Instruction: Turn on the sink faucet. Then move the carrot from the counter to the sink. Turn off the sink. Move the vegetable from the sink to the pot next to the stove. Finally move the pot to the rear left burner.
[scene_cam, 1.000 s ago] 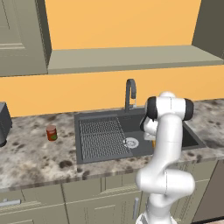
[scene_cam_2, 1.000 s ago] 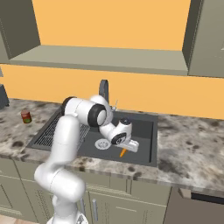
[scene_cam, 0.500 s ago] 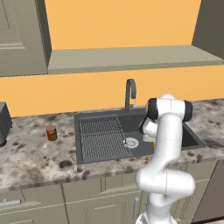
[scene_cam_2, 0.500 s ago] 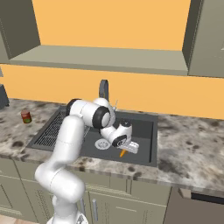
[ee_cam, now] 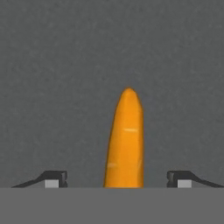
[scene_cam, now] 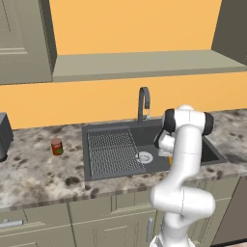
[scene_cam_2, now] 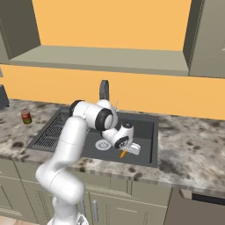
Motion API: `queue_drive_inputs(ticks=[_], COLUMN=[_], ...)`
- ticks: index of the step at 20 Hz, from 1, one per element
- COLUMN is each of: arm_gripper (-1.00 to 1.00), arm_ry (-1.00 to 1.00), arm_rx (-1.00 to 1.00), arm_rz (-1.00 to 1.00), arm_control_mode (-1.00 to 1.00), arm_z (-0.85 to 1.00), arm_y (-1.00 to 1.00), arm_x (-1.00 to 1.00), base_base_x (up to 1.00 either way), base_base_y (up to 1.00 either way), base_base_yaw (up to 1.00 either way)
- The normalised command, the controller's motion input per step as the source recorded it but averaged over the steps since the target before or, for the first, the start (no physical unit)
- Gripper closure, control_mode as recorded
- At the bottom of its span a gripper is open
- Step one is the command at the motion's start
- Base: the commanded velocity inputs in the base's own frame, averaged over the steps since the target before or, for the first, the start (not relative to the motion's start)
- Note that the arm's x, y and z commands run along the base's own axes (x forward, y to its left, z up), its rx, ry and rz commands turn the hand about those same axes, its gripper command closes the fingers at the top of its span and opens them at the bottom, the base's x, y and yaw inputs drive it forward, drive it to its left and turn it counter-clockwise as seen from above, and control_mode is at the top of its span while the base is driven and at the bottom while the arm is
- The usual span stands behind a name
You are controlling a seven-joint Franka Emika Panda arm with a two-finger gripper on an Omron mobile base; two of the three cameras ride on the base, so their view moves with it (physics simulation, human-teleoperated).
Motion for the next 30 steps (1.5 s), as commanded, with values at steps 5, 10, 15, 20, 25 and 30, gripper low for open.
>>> queue_drive_inputs(ticks=[5, 10, 15, 20, 25, 30], arm_gripper=[1.0, 1.0, 1.0, 1.0, 1.0, 1.0], arm_ry=[-0.01, 0.0, 0.0, 0.0, 0.0, -0.05], arm_rx=[0.0, 0.0, 0.0, 0.0, 0.0, 0.0], arm_rz=[0.0, 0.0, 0.0, 0.0, 0.01, 0.0], arm_control_mode=[-1.0, -1.0, -1.0, -1.0, -1.0, -1.0], arm_z=[-0.3, -0.26, -0.12, -0.03, 0.0, 0.15], arm_y=[0.0, 0.05, 0.36, 0.39, 0.22, 0.0], arm_x=[0.09, 0.04, 0.04, 0.03, 0.01, -0.05], base_base_x=[0.0, 0.0, 0.0, 0.0, 0.0, 0.0], base_base_y=[0.0, 0.0, 0.0, 0.0, 0.0, 0.0], base_base_yaw=[0.0, 0.0, 0.0, 0.0, 0.0, 0.0])
